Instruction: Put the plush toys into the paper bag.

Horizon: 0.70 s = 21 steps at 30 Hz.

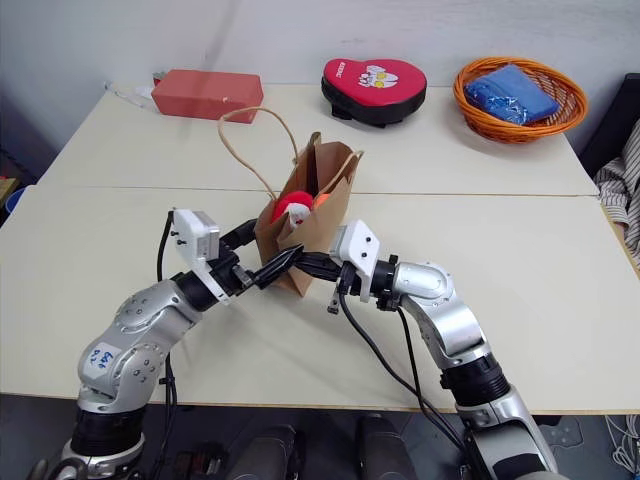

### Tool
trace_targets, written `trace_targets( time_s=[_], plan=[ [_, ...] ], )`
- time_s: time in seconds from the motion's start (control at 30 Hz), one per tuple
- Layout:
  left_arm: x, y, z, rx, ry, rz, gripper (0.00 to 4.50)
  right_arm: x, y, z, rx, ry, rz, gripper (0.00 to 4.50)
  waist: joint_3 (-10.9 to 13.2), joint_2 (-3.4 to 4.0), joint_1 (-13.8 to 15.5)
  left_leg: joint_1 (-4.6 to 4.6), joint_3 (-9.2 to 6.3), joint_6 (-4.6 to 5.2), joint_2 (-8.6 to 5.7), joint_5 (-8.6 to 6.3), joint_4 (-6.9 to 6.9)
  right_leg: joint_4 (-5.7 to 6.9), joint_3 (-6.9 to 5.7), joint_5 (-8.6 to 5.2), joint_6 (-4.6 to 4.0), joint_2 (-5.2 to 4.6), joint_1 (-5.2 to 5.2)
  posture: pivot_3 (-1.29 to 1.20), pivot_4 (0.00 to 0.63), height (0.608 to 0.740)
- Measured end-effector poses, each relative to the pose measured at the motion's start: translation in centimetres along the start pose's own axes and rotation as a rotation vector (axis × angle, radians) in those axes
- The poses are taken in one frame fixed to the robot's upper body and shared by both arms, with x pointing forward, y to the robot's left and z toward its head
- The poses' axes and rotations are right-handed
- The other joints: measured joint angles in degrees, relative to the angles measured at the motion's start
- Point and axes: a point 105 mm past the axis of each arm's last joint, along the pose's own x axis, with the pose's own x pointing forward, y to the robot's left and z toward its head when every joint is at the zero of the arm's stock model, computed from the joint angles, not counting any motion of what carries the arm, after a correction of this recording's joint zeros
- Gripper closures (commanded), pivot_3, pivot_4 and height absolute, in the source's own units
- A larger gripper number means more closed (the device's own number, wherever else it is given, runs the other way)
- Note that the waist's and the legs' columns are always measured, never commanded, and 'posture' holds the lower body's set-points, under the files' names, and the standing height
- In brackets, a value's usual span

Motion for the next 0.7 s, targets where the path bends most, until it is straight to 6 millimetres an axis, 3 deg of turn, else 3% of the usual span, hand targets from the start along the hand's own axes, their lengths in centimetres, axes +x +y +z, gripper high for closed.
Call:
trace_targets(
  time_s=[0.4, 0.57, 0.7],
  plan=[
    [-0.4, 1.5, 0.1, 0.059, 0.013, -0.034, 4.48, -0.4, -0.1, 0.0, -0.004, 0.018, 0.002, 4.50, 0.0, 0.00, 0.1, 0.00, 0.00, 0.00, -0.01, 0.00, 0.01, 0.01, 0.00, 0.00, 0.00, 0.00, 0.00, 0.00, 0.150, 0.740],
    [-1.6, 1.8, 2.4, 0.107, -0.012, -0.227, 4.48, -4.6, -0.3, -0.1, 0.007, 0.088, 0.006, 4.50, 0.0, 0.00, 0.4, -0.06, -0.05, 0.01, -0.04, 0.00, 0.01, -0.09, -0.05, 0.00, 0.00, -0.05, 0.04, 0.00, 0.150, 0.740],
    [-2.0, 1.4, 3.6, 0.130, 0.018, -0.475, 4.48, -10.2, -1.0, 0.3, 0.006, 0.164, -0.031, 4.50, 0.0, 0.01, 0.8, -0.05, -0.06, 0.03, -0.09, -0.01, 0.01, -0.15, -0.06, 0.00, 0.00, -0.07, 0.08, 0.00, 0.150, 0.740]
  ],
)
